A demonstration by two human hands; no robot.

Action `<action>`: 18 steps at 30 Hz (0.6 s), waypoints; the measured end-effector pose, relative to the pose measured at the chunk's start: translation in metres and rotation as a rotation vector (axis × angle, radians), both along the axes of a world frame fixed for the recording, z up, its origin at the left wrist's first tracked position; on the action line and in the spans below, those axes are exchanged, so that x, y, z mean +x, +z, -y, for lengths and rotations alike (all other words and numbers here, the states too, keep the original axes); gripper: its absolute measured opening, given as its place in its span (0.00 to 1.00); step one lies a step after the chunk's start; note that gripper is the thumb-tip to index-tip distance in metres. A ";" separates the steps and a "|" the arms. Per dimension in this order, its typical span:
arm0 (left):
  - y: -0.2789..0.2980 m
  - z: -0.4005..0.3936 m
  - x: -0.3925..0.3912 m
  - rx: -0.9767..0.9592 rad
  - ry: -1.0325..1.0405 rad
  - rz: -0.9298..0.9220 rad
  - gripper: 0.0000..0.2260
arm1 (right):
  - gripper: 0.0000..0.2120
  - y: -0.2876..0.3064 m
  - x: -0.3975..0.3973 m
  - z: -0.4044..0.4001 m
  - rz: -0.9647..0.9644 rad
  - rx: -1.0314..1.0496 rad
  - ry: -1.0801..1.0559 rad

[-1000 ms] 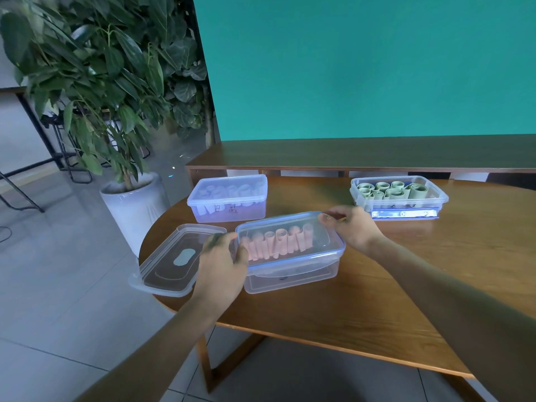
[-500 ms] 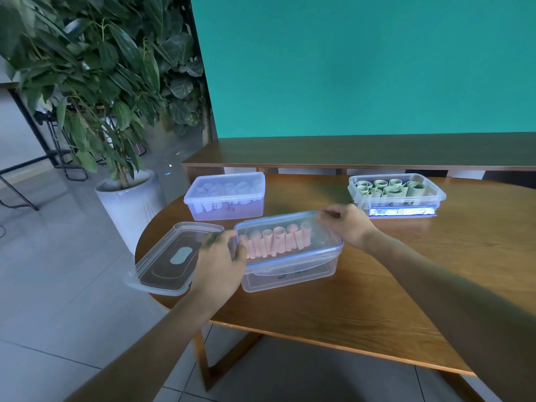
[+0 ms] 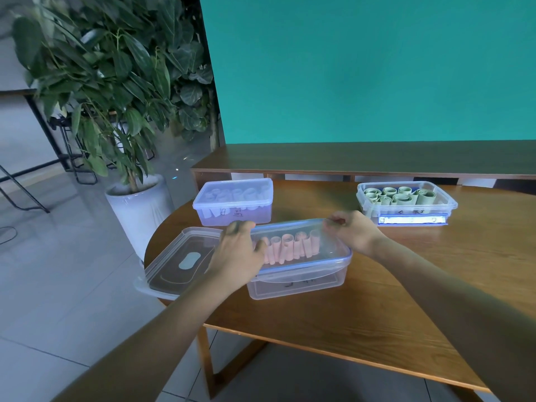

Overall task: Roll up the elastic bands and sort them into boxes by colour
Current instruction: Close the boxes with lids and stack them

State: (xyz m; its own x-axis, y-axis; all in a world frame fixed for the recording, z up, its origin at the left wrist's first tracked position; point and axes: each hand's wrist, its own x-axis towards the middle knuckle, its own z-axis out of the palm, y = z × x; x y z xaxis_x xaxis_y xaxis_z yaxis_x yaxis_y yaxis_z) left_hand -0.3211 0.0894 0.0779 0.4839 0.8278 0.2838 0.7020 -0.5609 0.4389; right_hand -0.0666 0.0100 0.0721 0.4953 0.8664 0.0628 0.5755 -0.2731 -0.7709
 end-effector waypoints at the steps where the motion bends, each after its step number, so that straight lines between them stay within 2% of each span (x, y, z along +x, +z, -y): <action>1: 0.001 0.000 0.002 -0.028 -0.011 -0.002 0.22 | 0.12 0.000 -0.002 -0.001 0.012 0.000 -0.013; 5: -0.002 0.000 0.008 -0.098 -0.021 0.054 0.22 | 0.11 0.000 -0.008 -0.002 0.062 -0.014 -0.043; 18: -0.012 0.005 0.003 0.004 0.071 0.082 0.18 | 0.12 0.002 -0.011 -0.003 0.085 -0.009 -0.020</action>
